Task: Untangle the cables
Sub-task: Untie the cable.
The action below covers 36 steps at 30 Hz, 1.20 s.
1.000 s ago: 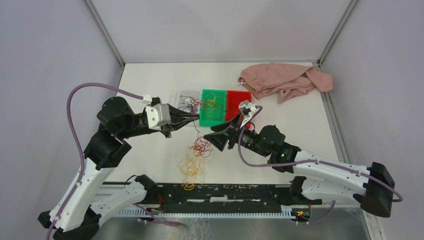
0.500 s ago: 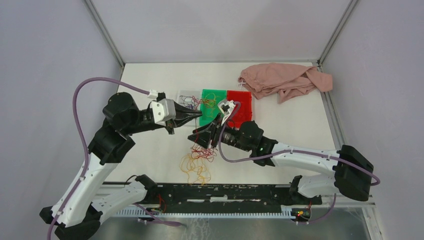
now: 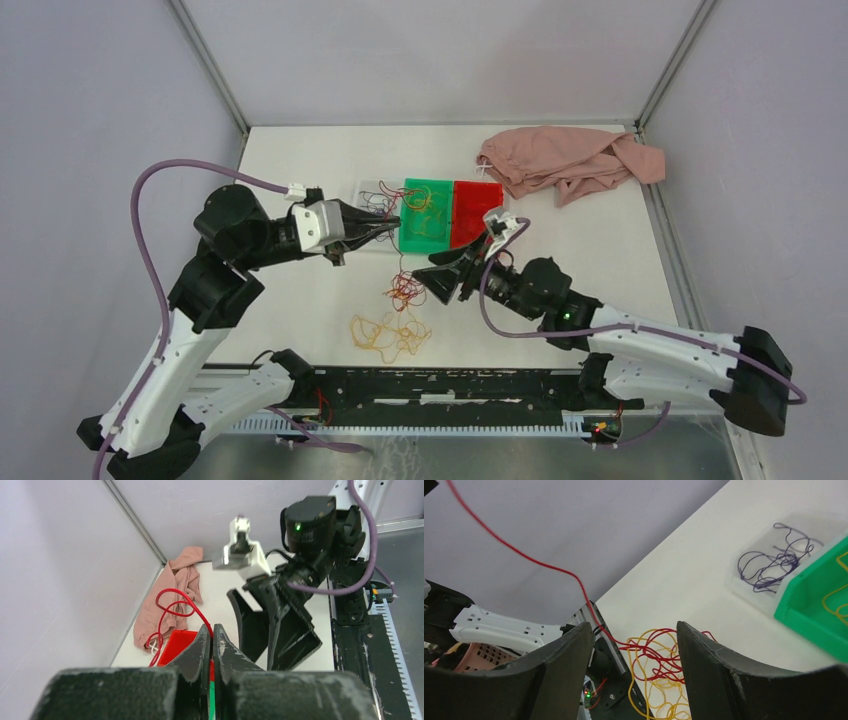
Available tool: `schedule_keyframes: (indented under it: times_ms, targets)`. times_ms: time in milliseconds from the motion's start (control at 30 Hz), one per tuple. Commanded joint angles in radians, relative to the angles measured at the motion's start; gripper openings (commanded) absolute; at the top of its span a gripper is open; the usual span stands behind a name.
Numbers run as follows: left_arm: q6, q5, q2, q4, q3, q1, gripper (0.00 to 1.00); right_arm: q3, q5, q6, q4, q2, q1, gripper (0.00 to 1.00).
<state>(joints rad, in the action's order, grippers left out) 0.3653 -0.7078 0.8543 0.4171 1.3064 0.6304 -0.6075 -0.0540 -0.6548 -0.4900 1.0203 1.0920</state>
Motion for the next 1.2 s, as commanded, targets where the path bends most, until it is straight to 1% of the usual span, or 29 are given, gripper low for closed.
schedule_keyframes:
  times_ms: [0, 100, 167, 233, 300, 400, 500, 633, 800, 867, 1167]
  targets:
    - [0.035, 0.008, -0.003, -0.027, 0.036, 0.002, 0.03, 0.023, -0.012, 0.163, 0.065, -0.137, -0.007, 0.7]
    - [0.037, 0.006, 0.001, -0.027, 0.037, 0.002, 0.03, 0.009, 0.08, 0.229, 0.055, -0.201, -0.007, 0.7]
    - [0.037, 0.001, 0.007, -0.028, 0.039, 0.002, 0.03, -0.054, 0.137, 0.263, 0.086, -0.188, -0.007, 0.71]
    - [0.035, -0.002, 0.015, -0.029, 0.043, 0.002, 0.03, -0.131, 0.177, 0.296, 0.142, -0.128, -0.007, 0.71]
    - [0.03, -0.004, 0.022, -0.033, 0.05, 0.002, 0.03, -0.194, 0.197, 0.316, 0.156, -0.065, -0.006, 0.71]
    - [0.022, -0.008, 0.033, -0.035, 0.065, 0.002, 0.03, -0.269, 0.179, 0.33, 0.159, 0.026, -0.007, 0.7]
    - [0.017, -0.009, 0.037, -0.035, 0.076, 0.002, 0.03, -0.313, 0.184, 0.321, 0.117, 0.101, -0.007, 0.68]
    - [0.017, -0.01, 0.041, -0.035, 0.09, 0.002, 0.03, -0.344, 0.228, 0.264, 0.026, 0.203, -0.006, 0.6]
    - [0.028, -0.012, 0.066, -0.037, 0.144, 0.002, 0.03, -0.324, 0.226, 0.201, -0.073, 0.31, 0.004, 0.5]
    - [0.033, -0.01, 0.079, -0.035, 0.176, 0.001, 0.03, -0.288, 0.205, 0.18, -0.14, 0.343, 0.005, 0.49]
    - [0.101, 0.009, 0.145, -0.011, 0.345, 0.002, 0.03, -0.15, 0.076, 0.172, -0.225, 0.427, 0.006, 0.42]
